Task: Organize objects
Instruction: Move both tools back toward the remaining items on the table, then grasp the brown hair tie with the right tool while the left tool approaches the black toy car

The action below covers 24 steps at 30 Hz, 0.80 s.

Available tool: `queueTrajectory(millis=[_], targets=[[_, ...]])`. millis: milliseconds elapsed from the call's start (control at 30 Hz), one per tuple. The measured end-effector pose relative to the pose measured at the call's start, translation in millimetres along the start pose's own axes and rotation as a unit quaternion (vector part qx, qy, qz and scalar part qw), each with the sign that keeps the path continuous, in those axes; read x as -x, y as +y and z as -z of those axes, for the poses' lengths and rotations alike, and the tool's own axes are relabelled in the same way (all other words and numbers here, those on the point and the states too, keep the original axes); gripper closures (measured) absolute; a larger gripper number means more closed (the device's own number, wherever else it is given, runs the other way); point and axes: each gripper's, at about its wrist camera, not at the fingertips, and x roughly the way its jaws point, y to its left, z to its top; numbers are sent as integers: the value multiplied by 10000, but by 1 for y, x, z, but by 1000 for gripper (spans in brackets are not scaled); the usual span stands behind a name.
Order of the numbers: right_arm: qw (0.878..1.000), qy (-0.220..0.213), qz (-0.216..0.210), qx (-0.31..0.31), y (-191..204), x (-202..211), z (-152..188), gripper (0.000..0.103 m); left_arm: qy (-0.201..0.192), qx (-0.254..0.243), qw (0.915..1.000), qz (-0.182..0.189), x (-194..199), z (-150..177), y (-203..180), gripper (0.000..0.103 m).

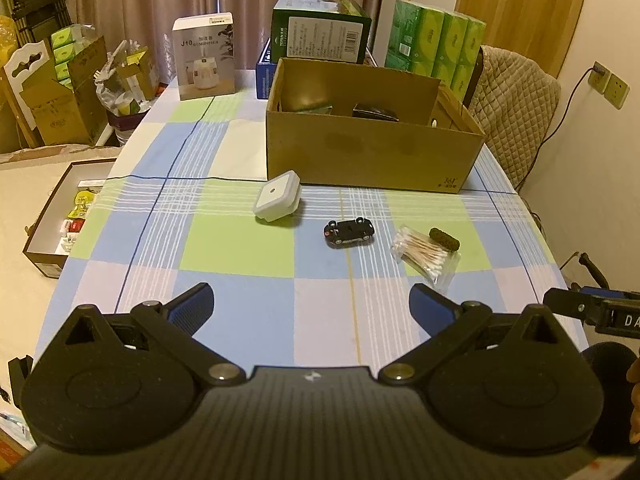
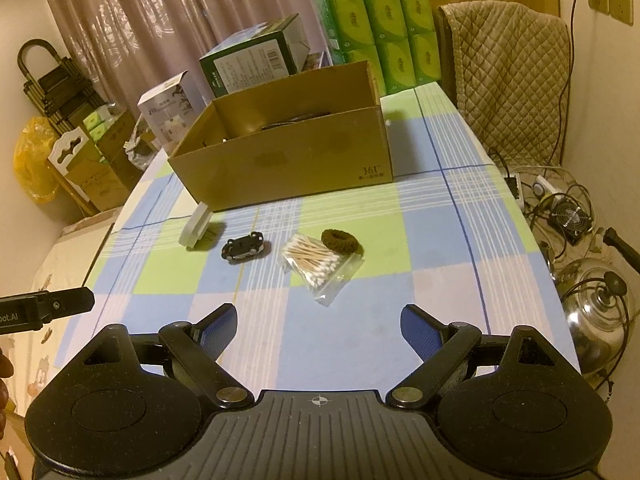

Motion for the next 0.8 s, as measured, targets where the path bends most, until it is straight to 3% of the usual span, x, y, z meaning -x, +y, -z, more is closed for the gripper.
queueTrajectory(millis=[800], targets=[[10000, 81, -17, 26, -11, -23, -3, 17, 153, 17, 9999, 2, -24, 0, 2, 1]])
